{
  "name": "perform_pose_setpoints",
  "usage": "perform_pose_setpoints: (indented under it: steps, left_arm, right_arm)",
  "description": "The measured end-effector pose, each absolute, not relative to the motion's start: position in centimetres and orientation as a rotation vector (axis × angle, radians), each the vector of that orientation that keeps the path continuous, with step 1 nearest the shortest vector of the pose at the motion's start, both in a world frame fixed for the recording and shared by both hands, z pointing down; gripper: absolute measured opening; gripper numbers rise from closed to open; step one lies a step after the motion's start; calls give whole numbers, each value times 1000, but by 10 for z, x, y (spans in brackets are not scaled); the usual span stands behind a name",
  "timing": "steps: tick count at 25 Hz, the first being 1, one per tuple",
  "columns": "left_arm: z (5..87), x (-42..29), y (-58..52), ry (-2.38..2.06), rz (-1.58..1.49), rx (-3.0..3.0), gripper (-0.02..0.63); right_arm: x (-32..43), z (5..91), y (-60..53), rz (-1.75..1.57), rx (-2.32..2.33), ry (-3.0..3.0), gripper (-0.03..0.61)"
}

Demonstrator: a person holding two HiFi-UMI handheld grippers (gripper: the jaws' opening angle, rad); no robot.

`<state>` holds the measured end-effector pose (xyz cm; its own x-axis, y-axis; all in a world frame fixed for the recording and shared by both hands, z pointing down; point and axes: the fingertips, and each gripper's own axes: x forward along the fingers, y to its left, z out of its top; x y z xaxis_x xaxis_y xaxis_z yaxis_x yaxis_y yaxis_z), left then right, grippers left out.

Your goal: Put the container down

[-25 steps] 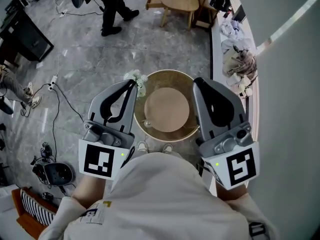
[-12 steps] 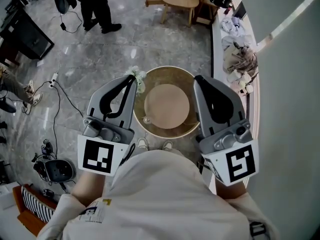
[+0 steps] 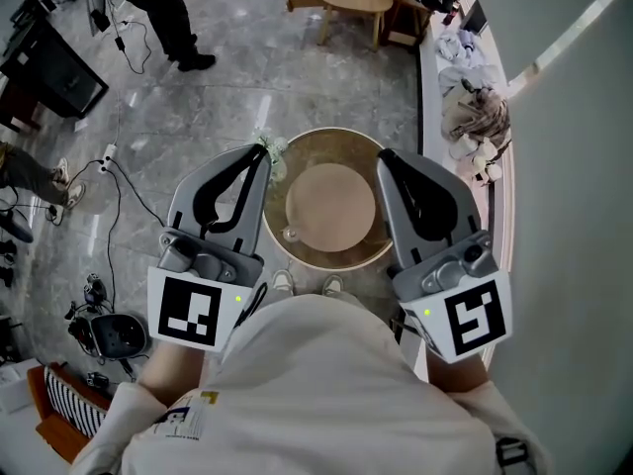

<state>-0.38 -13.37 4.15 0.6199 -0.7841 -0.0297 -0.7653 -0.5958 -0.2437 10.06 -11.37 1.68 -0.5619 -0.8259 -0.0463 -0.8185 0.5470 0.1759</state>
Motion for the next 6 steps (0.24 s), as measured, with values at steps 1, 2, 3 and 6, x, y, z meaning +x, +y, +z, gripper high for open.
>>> perform_pose_setpoints:
  steps: [1, 2, 3, 6]
  left_arm:
    - [40, -4, -133, 1269, -114, -2609, 11]
    - [39, -3, -133, 1268, -111, -2608, 11]
    - [38, -3, -133, 1267, -109, -2607, 11]
    - [36, -3, -132, 1263, -110, -2609, 11]
  right_arm:
    - [101, 16, -113, -275, 1453, -2726, 6]
    - [102, 15, -113, -277, 1460, -2726, 6]
    - [103, 13, -112, -284, 1469, -2727, 6]
    - [105, 7, -111, -332, 1485, -2730, 6]
